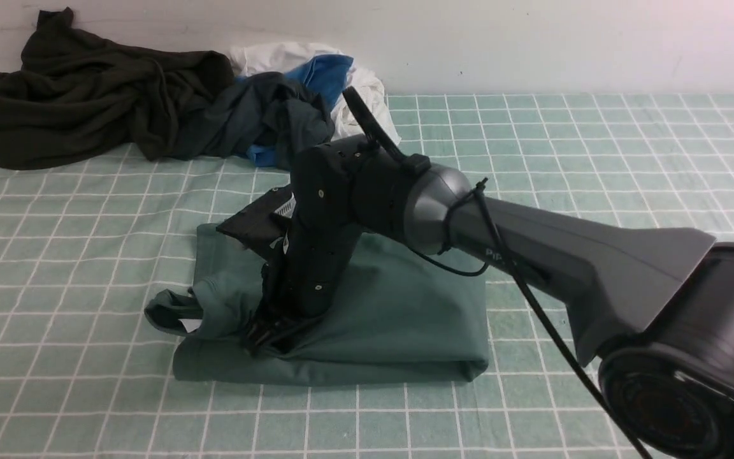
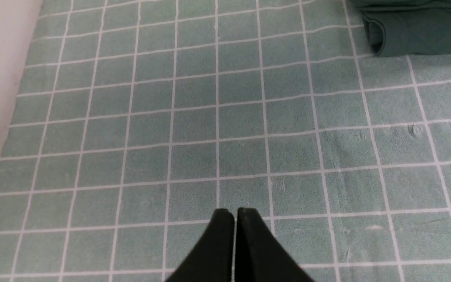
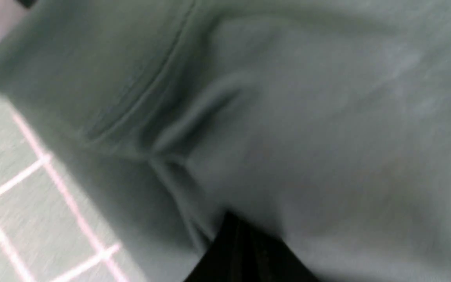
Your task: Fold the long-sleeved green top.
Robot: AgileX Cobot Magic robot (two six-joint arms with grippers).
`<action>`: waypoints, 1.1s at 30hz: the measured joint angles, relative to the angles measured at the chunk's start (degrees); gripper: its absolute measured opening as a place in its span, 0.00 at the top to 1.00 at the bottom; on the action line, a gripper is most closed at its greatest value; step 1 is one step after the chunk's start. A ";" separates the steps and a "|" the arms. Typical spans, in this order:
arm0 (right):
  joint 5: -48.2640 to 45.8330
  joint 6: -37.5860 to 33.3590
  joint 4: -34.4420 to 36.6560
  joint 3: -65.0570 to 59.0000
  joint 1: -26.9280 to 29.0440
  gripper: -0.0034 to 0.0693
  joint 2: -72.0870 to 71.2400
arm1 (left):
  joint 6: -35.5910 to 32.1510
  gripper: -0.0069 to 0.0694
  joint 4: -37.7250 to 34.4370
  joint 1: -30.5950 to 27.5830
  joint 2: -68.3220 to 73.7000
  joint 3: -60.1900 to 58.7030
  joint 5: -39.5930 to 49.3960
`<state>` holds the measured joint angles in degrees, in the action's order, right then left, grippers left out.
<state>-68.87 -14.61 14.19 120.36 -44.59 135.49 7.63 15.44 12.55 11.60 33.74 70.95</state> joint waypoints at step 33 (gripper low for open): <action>33.24 -2.81 -3.65 -68.65 4.74 0.97 -91.36 | 0.05 0.91 -0.04 0.00 0.00 0.00 0.00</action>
<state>-35.63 -17.43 10.54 51.71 -39.86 44.13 7.68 15.40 12.55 11.60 33.74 70.95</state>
